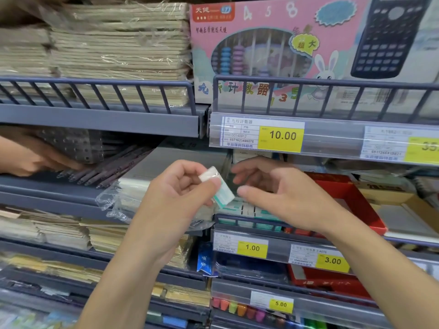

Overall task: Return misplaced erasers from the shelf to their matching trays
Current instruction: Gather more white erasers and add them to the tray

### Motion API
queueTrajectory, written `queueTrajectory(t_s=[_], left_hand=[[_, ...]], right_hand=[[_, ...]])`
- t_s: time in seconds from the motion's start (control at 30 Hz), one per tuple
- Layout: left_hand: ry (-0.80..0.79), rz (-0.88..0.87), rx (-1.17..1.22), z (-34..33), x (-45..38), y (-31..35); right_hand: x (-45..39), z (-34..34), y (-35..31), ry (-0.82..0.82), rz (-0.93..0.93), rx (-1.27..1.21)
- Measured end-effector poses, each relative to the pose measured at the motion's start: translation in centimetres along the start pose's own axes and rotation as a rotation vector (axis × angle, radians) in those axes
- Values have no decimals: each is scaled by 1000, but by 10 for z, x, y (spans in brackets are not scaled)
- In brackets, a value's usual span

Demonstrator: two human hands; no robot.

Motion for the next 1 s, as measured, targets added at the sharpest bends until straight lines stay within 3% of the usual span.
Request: queueTrajectory(t_s=[0.07, 0.2, 0.3, 0.37, 0.47, 0.53, 0.6, 0.73, 1.0], left_hand=[[18, -1, 0, -2, -1, -1], [31, 31, -6, -10, -2, -7], [39, 55, 32, -12, 0, -8], [60, -5, -107, -10, 3, -4], [108, -265, -599, -11, 14, 16], [71, -468, -933, -27, 21, 26], [-25, -567, -1106, -41, 23, 19], [-205, -592, -1208, -57, 24, -5], [-220, -706, -1214, -58, 23, -12]], right_hand=[[9, -7, -12, -6, 81, -13], [14, -11, -28, 136, 229, 389], [16, -7, -32, 188, 289, 507], [16, 7, -23, 218, 204, 510], [14, 30, 6, 186, -32, 488], [13, 40, 21, 143, -106, 463], [11, 43, 29, 84, -152, 514], [5, 34, 38, -80, -186, 665], [-10, 21, 49, -177, -244, 802]])
Point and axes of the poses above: each hand's wrist, its own x-axis away from the middle knuckle, its own z-axis out of the back of the hand, y = z × x, the point moved 8 cm from there along -x, towards the middle knuckle, and after that the axes turned 3 degrees about -y, right-handed, at the moved point
